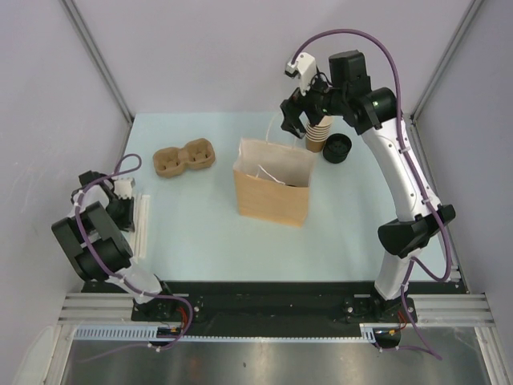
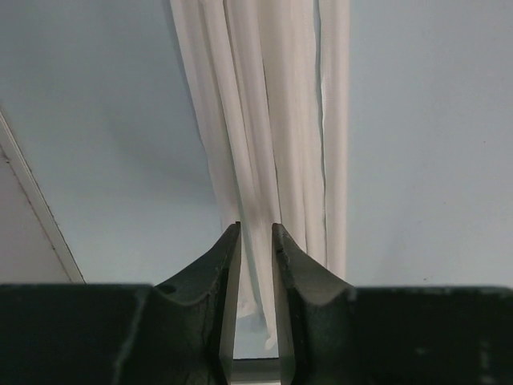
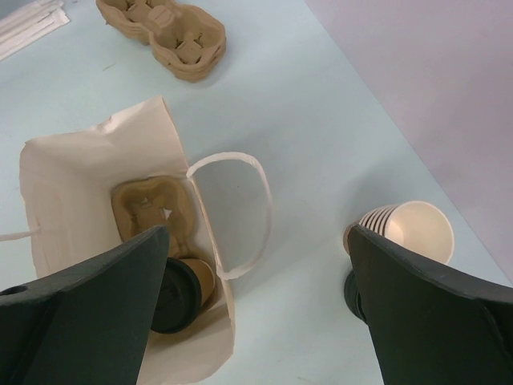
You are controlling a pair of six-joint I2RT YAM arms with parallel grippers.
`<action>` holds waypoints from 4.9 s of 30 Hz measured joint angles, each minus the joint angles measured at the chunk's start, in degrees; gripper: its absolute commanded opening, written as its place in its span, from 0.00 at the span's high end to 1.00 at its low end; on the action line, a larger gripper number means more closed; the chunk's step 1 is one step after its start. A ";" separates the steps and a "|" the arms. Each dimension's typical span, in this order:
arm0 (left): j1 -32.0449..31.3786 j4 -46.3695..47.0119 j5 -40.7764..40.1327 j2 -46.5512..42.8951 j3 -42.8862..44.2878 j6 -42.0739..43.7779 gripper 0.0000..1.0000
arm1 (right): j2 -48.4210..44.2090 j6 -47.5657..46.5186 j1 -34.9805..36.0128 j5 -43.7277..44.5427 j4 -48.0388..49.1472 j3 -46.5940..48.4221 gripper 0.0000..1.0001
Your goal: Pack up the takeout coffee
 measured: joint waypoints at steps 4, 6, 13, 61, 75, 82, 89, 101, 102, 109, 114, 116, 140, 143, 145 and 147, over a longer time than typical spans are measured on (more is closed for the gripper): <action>0.00 0.09 0.09 0.90 1.31 0.00 0.75 | 0.00 -0.04 -0.13 0.98 -0.02 0.00 0.00; 0.00 0.15 0.09 1.44 1.75 0.00 0.76 | 0.00 -0.07 -0.17 1.31 -0.02 0.00 0.00; 0.00 0.20 0.33 2.73 2.05 -0.13 0.78 | 0.26 -0.31 -0.17 1.79 -0.04 0.59 0.00; -14.95 -4.94 32.63 -17.88 30.21 -14.82 1.00 | 0.52 4.28 -3.56 -0.57 3.13 1.55 0.00; -47.32 21.38 39.56 -8.55 49.44 -26.51 1.00 | -12.44 10.75 -6.69 -3.65 10.95 -8.39 0.01; -55.43 21.16 44.22 -0.39 55.08 -24.09 1.00 | -20.02 11.15 -9.46 -2.78 12.00 -16.70 0.01; -58.23 15.85 46.42 2.80 53.22 -19.34 1.00 | -24.81 13.46 -13.73 -1.90 12.15 -25.20 0.01; -59.49 10.34 42.05 2.47 41.38 -11.76 0.99 | -26.38 15.21 -15.61 -3.15 12.15 -27.89 0.00; -59.54 10.12 41.55 2.43 40.44 -11.34 1.00 | -26.38 15.23 -15.61 -3.32 12.15 -27.89 0.00; -59.95 7.32 37.24 2.40 37.83 -8.20 0.99 | -26.36 15.87 -15.82 -4.42 12.39 -28.26 0.01; -60.13 6.99 35.54 2.38 37.33 -6.82 0.99 | -26.21 16.28 -15.93 -4.81 12.52 -28.35 0.00; -60.17 6.64 34.69 2.38 36.96 -6.19 0.99 | -26.01 16.39 -16.04 -4.98 12.52 -28.35 0.00; -60.39 1.09 30.73 2.29 36.48 0.39 0.78 | -25.40 17.00 -16.57 -6.05 12.50 -28.33 0.00; -60.74 -0.11 30.14 1.79 36.50 1.44 0.76 | -25.40 17.00 -16.68 -6.05 12.50 -28.33 0.00; -61.20 -0.55 29.79 1.03 36.50 2.19 0.72 | -25.40 17.00 -16.68 -6.08 12.50 -28.33 0.00; -61.77 -0.98 29.66 0.04 36.59 2.82 0.70 | -25.40 17.00 -16.68 -6.10 12.50 -28.33 0.00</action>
